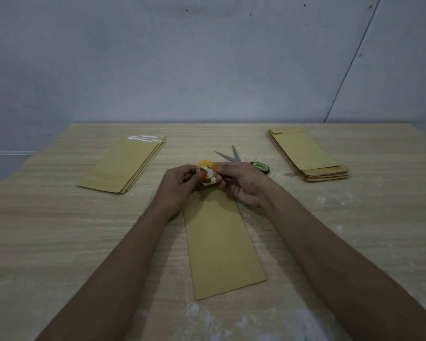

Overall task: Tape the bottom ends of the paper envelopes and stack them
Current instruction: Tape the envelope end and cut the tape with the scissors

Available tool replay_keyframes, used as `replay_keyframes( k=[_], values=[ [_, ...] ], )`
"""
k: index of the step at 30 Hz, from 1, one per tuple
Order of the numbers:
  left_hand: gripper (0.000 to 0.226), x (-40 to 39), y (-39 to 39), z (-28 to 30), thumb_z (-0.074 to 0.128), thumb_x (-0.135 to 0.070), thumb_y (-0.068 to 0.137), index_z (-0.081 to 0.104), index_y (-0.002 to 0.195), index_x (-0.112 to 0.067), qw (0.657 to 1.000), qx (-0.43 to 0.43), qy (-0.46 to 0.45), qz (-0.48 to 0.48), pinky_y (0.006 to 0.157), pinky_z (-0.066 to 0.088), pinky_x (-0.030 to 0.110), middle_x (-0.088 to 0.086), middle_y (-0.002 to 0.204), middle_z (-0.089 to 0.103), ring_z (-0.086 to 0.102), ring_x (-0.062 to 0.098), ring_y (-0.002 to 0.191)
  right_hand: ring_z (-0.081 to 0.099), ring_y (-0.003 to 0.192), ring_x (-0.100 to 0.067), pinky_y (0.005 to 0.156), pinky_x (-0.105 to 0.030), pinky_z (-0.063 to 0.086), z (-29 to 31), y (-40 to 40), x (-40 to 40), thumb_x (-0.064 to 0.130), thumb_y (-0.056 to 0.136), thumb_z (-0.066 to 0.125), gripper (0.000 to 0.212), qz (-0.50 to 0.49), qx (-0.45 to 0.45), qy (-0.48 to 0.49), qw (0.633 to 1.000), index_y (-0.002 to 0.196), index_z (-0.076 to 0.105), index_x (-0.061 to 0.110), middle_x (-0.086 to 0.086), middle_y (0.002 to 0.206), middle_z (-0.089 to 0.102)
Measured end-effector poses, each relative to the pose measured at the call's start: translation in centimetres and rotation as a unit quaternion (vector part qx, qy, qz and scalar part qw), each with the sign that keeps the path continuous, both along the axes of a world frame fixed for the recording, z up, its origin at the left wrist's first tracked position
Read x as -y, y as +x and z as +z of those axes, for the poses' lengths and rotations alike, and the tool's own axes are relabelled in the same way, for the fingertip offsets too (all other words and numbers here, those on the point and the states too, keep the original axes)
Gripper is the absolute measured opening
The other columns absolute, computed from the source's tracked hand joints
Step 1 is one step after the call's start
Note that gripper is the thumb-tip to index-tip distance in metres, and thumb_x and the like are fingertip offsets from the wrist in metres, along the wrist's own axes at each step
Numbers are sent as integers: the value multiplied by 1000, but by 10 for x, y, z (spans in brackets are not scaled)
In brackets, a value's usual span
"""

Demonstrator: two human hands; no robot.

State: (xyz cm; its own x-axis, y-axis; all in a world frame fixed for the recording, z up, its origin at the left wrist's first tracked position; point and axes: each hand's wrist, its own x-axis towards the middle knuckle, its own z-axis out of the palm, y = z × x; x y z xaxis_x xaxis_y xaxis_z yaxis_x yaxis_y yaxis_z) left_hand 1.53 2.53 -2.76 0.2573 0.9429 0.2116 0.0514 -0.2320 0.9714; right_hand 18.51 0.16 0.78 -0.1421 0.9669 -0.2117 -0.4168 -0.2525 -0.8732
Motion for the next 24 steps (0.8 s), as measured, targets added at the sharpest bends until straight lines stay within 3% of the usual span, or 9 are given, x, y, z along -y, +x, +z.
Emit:
replay_keyframes(
  k=[4,9,16,21,24],
  values=[
    [15,0,-1,-2,63,-8,95,71,103,1,1000,-7,9,-2,75,53,20,12,92,75,69,13,83,56,47,-5,47,-14,49,1,-6,2,0,93,58,9,-20,43,12,999,94,66,-3,-5,60,64],
    [14,-2,-1,-1,64,-9,95,71,101,1,1000,-2,8,7,72,52,20,9,86,75,68,12,77,55,48,-8,45,-17,47,1,-9,3,11,93,64,9,-45,54,18,997,86,65,5,-2,58,59],
    [17,1,1,1,61,-4,96,70,106,5,1000,13,1,9,73,54,19,8,85,74,69,11,77,60,54,-7,52,-16,52,1,-3,5,0,97,52,15,16,-3,4,1000,105,65,-1,-7,69,62],
    [16,0,-1,0,62,-6,95,71,105,2,1000,11,3,-2,78,55,23,14,92,75,69,15,84,58,49,-6,48,-16,50,-1,-9,4,2,97,54,11,-1,21,12,1000,97,65,-1,-4,60,62],
    [15,0,-2,-1,62,-7,96,72,103,1,1000,-1,12,-5,74,53,21,13,91,75,69,12,81,55,46,-7,45,-17,47,-2,-13,5,4,95,58,14,-25,35,11,999,82,63,4,-2,56,58]
  ],
)
